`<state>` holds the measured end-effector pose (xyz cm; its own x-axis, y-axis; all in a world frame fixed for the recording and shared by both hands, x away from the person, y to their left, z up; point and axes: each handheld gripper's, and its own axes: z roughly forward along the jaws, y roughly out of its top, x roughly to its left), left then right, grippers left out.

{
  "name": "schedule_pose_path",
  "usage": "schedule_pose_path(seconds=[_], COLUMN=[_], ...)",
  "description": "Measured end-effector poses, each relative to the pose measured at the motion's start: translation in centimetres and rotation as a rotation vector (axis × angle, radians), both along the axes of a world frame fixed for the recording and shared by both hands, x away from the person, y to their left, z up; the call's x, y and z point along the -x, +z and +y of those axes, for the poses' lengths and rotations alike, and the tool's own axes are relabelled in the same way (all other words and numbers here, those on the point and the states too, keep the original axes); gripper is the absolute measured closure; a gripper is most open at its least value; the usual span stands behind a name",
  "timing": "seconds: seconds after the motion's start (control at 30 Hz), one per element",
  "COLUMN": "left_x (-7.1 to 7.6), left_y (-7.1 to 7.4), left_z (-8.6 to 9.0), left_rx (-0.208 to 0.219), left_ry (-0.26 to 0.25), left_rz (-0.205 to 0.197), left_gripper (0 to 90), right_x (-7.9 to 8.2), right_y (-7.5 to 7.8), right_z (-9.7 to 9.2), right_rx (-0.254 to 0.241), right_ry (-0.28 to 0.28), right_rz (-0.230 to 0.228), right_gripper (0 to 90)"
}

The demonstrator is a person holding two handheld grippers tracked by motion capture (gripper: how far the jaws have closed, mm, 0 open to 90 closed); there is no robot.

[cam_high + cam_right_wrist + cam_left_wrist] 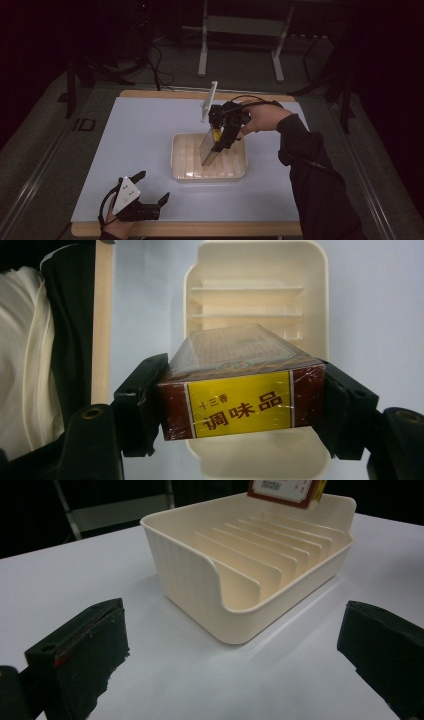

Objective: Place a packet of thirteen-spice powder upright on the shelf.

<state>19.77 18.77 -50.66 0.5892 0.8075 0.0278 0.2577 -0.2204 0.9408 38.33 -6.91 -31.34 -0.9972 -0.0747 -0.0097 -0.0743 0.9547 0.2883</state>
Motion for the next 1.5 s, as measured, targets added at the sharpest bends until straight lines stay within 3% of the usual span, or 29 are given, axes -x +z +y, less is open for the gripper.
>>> schedule_pose_path(seconds=[0.33, 0.57, 0.83, 1.03, 1.27, 1.5], left_x=[0.2, 0.2, 0.2, 0.3, 0.2, 0.2], left_y=[0.1, 0.1, 0.1, 0.2, 0.1, 0.2], left_z=[0.0, 0.1, 0.1, 0.1, 0.0, 0.1], left_rx=[0.007, 0.01, 0.016, 0.014, 0.013, 0.01], left_ry=[-0.006, -0.01, -0.014, -0.013, -0.016, -0.016], left_rz=[-0.008, -0.01, -0.011, -0.013, -0.011, -0.011], left_gripper=[0.0, 0.0, 0.0, 0.0, 0.0, 0.0], right_x=[-0.2, -0.2, -1.5, -2.1, -2.1, -2.1], right_y=[-0.7, -1.3, -2.8, -4.0, -4.3, -5.2], right_z=[2.2, 3.0, 3.6, 3.8, 4.3, 4.8], right_rx=[-0.037, -0.079, -0.09, -0.06, -0.074, -0.041], right_ry=[-0.002, 0.036, -0.024, -0.047, -0.055, -0.057], right_rz=[0.004, 0.027, 0.027, 0.037, 0.036, 0.028], right_gripper=[30.0, 30.0, 30.1, 30.2, 30.2, 30.3])
